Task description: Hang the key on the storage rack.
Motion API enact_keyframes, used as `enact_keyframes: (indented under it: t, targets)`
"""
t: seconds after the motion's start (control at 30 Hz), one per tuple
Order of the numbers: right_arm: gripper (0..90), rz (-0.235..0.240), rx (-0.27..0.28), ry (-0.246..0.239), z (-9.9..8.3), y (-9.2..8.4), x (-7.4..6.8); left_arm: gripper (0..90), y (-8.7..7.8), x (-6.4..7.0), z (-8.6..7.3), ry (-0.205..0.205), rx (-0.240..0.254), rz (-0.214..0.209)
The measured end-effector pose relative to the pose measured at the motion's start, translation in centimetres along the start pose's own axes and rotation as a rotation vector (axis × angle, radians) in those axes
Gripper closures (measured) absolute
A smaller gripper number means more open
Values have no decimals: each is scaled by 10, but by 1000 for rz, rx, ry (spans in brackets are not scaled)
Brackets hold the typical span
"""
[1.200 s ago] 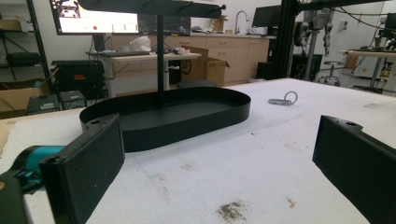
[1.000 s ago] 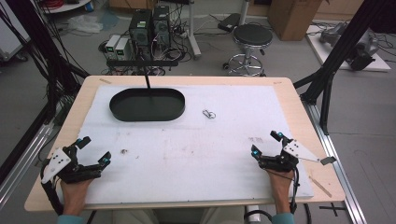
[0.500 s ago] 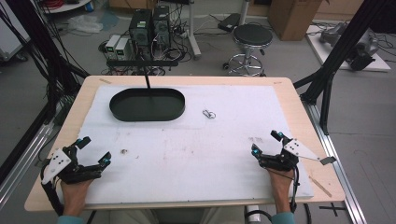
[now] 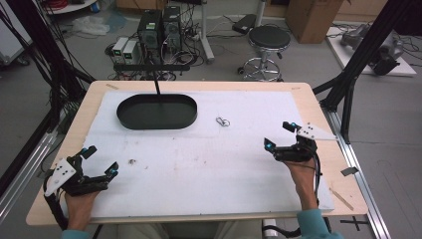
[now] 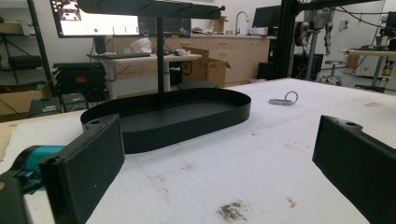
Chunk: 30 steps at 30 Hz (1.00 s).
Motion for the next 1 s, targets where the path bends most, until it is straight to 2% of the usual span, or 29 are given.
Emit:
enact_keyframes:
  t: [0.1, 0.23, 0.33, 0.37, 0.43, 0.5, 0.6, 0.67, 0.77, 0.83, 1.0]
  targets:
    - [8, 19, -28, 3, 12, 8, 0, 26, 0, 0, 0, 1, 0, 0]
    - [8, 33, -85, -23, 23, 20, 0, 26, 0, 0, 0, 0, 1, -1]
    - [9, 57, -144, -41, 31, 33, -2, 26, 0, 0, 0, 0, 0, -1]
    - [8, 76, -195, -63, 35, 42, -4, 26, 0, 0, 0, 0, 0, -1]
    - [8, 82, -205, -70, 37, 45, -5, 26, 0, 0, 0, -1, 0, 1]
    - [8, 103, -251, -86, 38, 53, -7, 26, 0, 0, 0, 1, -2, 3]
    - [8, 121, -318, -146, 41, 69, -11, 26, 0, 0, 0, 1, -2, 2]
    - [8, 125, -326, -152, 42, 72, -11, 26, 0, 0, 0, 1, -1, 2]
    - [8, 139, -374, -177, 45, 84, -12, 26, 0, 0, 0, 1, -1, 2]
    - [8, 143, -436, -199, 44, 93, -10, 26, 0, 0, 0, 0, -1, 2]
    - [8, 150, -490, -224, 43, 106, -10, 26, 0, 0, 0, 1, -2, 2]
Point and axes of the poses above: each handheld gripper's, and its own axes: y roughly forward along the jaws, z roughly out of its top, x roughly to its right, the point moved 10 cm from there along y, roughly forward along the jaws, and after that the axes turned 10 degrees about y, right-handed, at the moved point
